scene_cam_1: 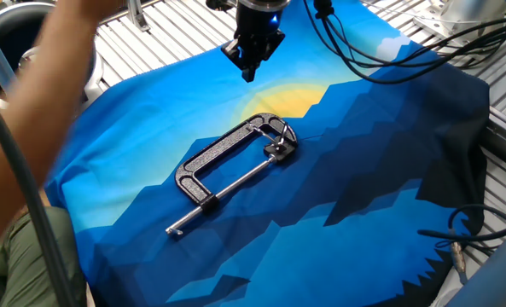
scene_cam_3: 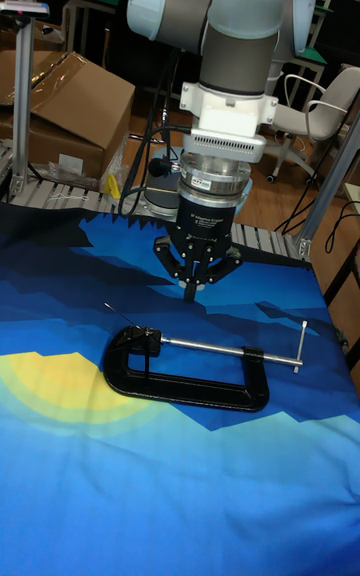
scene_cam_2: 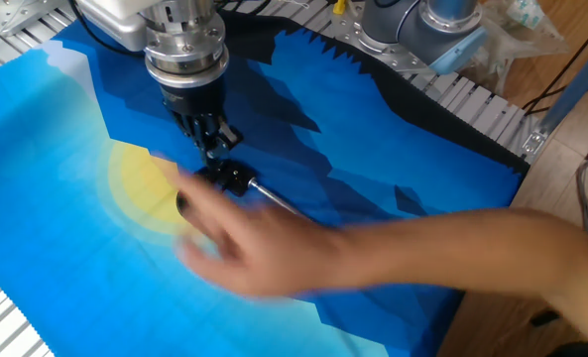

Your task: Turn the hands of a clock

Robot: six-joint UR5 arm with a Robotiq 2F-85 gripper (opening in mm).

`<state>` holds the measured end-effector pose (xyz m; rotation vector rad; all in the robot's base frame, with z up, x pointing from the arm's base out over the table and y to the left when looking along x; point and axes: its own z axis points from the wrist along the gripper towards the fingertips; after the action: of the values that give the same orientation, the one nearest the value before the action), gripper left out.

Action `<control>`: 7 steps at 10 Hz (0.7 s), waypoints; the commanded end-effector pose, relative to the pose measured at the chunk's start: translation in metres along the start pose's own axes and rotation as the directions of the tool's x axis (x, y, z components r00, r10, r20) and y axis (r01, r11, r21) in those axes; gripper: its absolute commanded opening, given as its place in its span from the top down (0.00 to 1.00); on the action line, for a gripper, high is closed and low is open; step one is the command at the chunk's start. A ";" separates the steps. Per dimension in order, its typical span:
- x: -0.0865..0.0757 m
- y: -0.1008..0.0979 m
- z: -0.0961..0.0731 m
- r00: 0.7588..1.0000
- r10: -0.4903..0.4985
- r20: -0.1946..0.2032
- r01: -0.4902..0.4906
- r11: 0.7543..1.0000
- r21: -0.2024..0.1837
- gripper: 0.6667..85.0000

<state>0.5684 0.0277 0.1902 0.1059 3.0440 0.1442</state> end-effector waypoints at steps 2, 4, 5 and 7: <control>0.006 -0.002 0.001 1.000 -0.005 -0.013 0.005 1.000 -0.004 0.99; 0.020 -0.013 0.004 0.999 -0.022 -0.047 0.023 1.000 0.016 0.99; 0.024 -0.018 0.005 0.998 -0.032 -0.056 0.033 0.999 0.022 0.99; 0.029 -0.023 0.004 0.997 -0.039 -0.073 0.042 0.998 0.037 0.99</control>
<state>0.5468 0.0120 0.1820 0.0592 3.0976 0.0947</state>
